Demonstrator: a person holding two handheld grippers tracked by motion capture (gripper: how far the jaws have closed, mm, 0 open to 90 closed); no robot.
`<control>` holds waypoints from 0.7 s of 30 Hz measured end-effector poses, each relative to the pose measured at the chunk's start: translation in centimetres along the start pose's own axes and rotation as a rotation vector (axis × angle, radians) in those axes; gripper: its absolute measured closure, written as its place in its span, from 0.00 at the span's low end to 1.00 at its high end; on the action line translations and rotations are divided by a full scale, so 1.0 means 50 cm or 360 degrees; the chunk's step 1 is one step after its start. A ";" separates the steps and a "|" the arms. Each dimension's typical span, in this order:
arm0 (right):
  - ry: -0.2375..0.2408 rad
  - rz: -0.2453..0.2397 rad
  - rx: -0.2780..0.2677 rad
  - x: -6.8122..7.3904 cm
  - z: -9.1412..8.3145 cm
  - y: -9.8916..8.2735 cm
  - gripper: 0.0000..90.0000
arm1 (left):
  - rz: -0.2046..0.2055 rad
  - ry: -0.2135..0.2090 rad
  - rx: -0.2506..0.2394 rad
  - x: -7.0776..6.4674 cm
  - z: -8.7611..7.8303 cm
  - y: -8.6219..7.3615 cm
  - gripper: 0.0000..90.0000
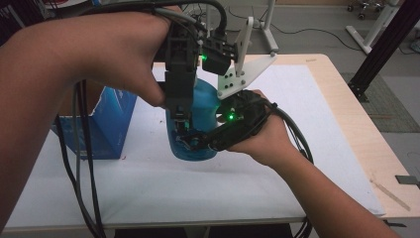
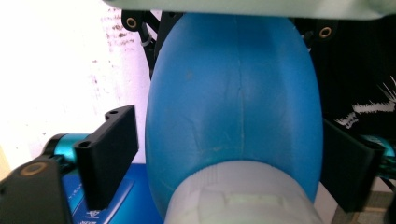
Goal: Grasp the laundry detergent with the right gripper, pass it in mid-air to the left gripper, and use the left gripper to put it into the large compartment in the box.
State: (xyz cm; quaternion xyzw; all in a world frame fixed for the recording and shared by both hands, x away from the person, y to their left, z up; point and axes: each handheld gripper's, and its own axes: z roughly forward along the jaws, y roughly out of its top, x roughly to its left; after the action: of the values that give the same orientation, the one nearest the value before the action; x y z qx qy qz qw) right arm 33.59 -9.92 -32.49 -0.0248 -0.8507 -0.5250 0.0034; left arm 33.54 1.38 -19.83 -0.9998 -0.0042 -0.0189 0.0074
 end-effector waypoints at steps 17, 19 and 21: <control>0.0009 0.0005 -0.0014 0.001 0.000 0.001 0.51 | -0.0004 -0.0006 -0.0002 0.000 0.000 0.006 0.31; 0.0009 0.0006 -0.0015 0.000 0.000 0.001 0.51 | -0.0010 -0.0005 -0.0001 -0.001 0.001 0.005 0.31; 0.0016 0.0011 -0.0014 0.001 0.001 0.001 0.51 | -0.0010 -0.0007 0.0002 0.000 0.001 0.005 0.33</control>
State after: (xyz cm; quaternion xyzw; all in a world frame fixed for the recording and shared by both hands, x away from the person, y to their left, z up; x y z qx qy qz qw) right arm 33.54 -9.88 -32.47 -0.0253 -0.8483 -0.5288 0.0093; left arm 33.55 1.11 -19.88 -0.9998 -0.0074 -0.0168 0.0080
